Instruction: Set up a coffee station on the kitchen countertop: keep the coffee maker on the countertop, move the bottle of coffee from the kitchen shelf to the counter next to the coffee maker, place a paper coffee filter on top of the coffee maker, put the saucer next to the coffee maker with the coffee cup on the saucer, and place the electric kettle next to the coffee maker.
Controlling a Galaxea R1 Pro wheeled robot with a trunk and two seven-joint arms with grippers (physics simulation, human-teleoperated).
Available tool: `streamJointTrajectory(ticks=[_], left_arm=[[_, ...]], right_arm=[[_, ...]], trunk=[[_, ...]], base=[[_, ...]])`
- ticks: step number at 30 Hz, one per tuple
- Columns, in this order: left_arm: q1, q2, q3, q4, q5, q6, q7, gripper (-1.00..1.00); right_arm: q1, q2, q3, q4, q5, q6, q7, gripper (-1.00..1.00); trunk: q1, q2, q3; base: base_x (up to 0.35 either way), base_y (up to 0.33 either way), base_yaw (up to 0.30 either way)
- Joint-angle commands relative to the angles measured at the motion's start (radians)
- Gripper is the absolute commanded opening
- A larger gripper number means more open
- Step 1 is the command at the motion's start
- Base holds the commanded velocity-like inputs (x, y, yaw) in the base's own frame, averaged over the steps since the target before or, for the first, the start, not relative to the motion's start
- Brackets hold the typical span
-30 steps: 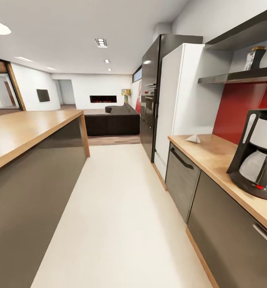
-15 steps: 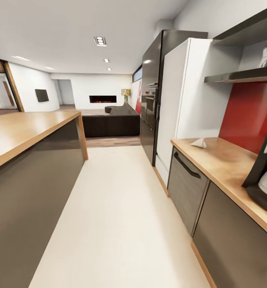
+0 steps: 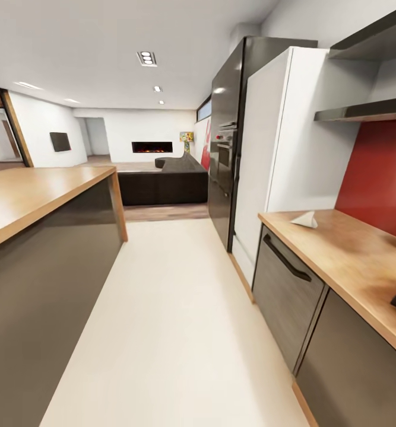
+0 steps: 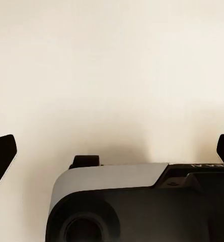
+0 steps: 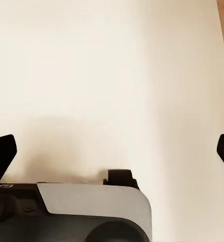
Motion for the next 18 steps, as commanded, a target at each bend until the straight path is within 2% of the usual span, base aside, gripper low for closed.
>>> streamJointTrajectory(ticks=[1,18], left_arm=[[0.000,0.000,0.000,0.000,0.001,-0.003,0.000,1.00],[0.000,0.000,0.000,0.000,0.001,-0.003,0.000,1.00]], right_arm=[[0.000,0.000,-0.001,-0.002,0.000,-0.001,0.000,1.00],[0.000,-0.001,-0.001,-0.001,0.000,-0.001,0.000,1.00]], trunk=[[0.001,0.000,-0.001],[0.001,0.000,-0.001]], base=[[0.345,0.000,0.000],[0.345,0.000,0.000]])
